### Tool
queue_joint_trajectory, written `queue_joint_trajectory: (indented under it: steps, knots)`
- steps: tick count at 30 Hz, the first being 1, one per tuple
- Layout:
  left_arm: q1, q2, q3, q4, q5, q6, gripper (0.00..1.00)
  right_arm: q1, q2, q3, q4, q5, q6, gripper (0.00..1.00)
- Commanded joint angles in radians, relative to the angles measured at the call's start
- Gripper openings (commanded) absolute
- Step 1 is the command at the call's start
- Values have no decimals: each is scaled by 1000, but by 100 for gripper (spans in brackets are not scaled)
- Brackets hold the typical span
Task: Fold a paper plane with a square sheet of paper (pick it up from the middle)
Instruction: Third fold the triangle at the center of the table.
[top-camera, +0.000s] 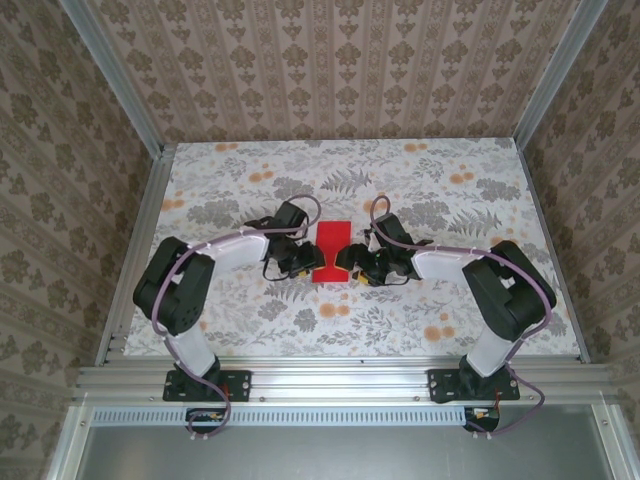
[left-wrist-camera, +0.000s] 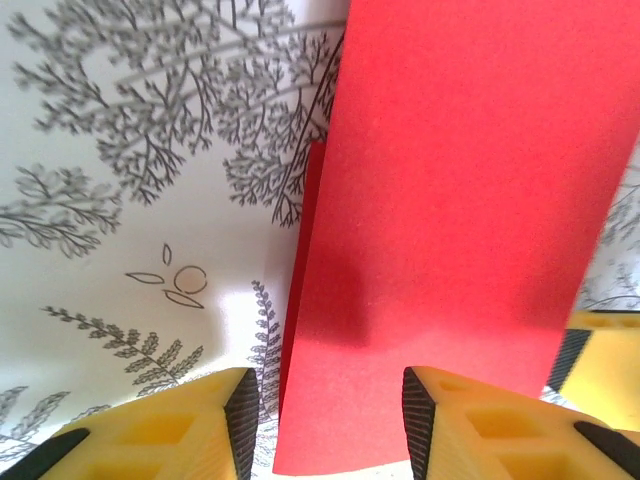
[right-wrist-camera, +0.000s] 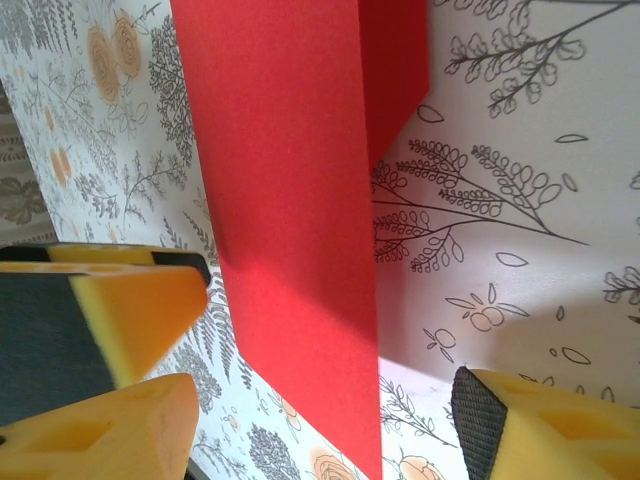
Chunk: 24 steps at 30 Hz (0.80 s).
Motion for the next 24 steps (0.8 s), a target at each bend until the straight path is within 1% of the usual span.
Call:
queue_joint_trajectory:
  steps: [1,5,11,16,18,21,24]
  knots:
    - [13,-50,-15,15,31,3,45,3,18,-4,45,-57,44,65]
    - [30,-56,-22,13,24,6,41,5,31,-8,68,-85,68,48]
    - [42,-64,-14,24,23,17,36,6,25,-29,46,-80,76,29]
    - [45,-56,-3,47,41,26,33,6,12,-33,19,-81,73,19]
    - [45,-48,2,66,52,25,31,6,5,-36,4,-84,71,12]
    - [45,-27,15,97,71,27,28,6,-11,-33,-53,-79,46,4]
    - [45,7,35,129,100,29,26,3,-23,-13,-152,-74,-11,1]
